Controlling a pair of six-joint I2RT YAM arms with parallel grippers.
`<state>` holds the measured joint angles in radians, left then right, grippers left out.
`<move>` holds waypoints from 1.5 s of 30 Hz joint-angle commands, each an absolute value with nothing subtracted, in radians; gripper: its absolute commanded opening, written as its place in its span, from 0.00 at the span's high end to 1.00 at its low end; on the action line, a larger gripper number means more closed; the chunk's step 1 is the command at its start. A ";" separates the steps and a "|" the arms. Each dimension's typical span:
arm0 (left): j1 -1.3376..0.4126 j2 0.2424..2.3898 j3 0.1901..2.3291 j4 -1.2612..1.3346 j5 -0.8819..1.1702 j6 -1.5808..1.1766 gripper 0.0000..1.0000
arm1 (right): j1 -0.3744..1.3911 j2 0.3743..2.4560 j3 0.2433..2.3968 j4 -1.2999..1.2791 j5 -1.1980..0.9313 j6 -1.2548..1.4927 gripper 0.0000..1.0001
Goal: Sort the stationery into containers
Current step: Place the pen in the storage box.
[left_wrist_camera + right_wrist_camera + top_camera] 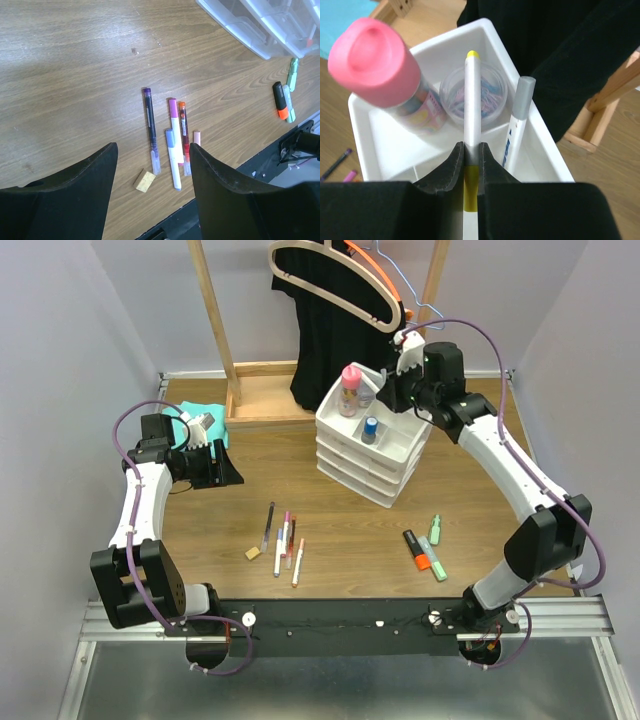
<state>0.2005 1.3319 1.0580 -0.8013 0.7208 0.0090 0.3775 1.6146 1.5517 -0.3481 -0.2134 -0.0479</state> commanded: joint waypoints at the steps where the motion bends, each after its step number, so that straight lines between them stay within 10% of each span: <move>1: 0.196 1.342 1.098 -0.782 0.772 0.003 0.32 | 0.370 1.540 1.658 -0.497 -0.222 -0.133 0.97; 21: 0.166 1.328 1.080 -0.669 0.819 -0.077 0.32 | 0.370 1.436 1.720 -0.851 -0.049 -1.432 0.99; 45: 0.166 1.259 0.976 -0.574 0.831 -0.110 0.32 | 0.370 1.609 1.844 -0.997 -0.005 -1.954 0.99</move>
<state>0.1696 1.2903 0.9993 -0.6140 0.8013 -0.0956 0.3775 1.5917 1.8156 -0.9455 -0.0414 -1.8313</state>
